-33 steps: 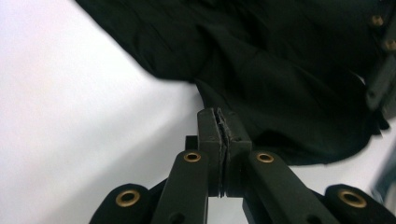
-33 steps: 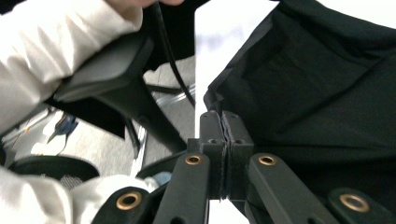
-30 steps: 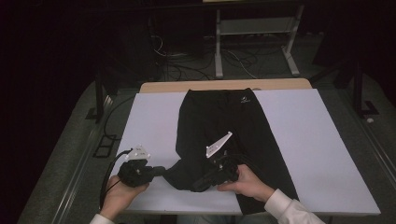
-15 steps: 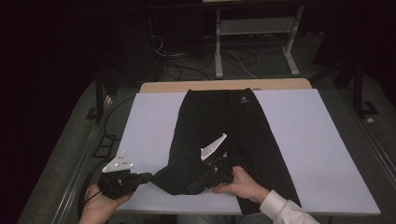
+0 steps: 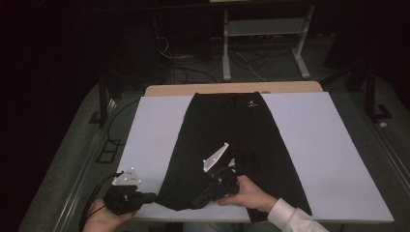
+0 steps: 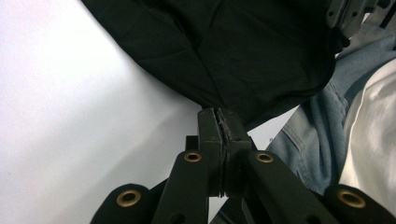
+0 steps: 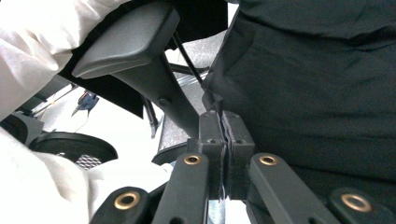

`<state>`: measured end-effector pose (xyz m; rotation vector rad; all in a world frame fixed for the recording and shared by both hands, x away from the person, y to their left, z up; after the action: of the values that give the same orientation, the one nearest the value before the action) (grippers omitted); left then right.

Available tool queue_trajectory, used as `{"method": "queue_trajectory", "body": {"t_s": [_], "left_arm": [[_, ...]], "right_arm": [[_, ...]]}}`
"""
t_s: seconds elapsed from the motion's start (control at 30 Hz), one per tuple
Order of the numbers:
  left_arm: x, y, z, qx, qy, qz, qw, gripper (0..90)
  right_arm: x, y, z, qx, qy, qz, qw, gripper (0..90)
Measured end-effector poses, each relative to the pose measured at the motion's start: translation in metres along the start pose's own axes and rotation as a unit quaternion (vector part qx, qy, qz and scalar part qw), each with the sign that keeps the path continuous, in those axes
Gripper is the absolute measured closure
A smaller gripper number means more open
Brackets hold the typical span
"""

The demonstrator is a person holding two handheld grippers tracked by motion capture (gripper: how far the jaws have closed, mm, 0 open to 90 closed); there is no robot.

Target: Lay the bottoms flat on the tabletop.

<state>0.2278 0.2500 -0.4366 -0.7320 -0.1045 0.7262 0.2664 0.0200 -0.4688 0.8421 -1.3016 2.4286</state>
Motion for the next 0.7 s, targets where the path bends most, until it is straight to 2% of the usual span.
{"method": "queue_trajectory", "body": {"t_s": [0.03, 0.1, 0.27, 0.5, 0.7], "left_arm": [[0.000, -0.001, 0.000, -0.002, 0.001, 0.002, 1.0000, 87.3], [0.002, -0.002, 0.000, -0.008, 0.000, 0.004, 1.0000, 83.1], [0.005, -0.008, 0.000, -0.030, -0.006, 0.005, 0.9995, 67.5], [0.006, -0.021, -0.005, -0.064, 0.003, 0.007, 0.9979, 45.8], [0.004, -0.030, -0.008, -0.082, 0.017, 0.002, 0.9965, 32.3]], "right_arm": [[0.000, 0.000, 0.000, 0.002, -0.001, -0.003, 1.0000, 84.3], [-0.001, 0.000, 0.000, 0.000, -0.001, -0.010, 0.9999, 74.9], [-0.001, -0.001, 0.008, -0.020, 0.038, 0.011, 0.9990, 59.0], [-0.004, -0.002, 0.028, -0.043, 0.099, 0.022, 0.9939, 38.3], [-0.006, -0.003, 0.040, -0.050, 0.134, 0.019, 0.9895, 19.2]]}}
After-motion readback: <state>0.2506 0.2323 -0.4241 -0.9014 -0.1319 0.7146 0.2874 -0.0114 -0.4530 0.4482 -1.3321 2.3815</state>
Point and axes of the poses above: each handheld gripper's, and its own axes: z roughly backward along the jaws, y roughly out of its underside, x roughly to its left, the point moved 5 cm from there along -z, roughly forward along the jaws, and after that the axes turned 5 degrees about -x, right-handed, at the moved point
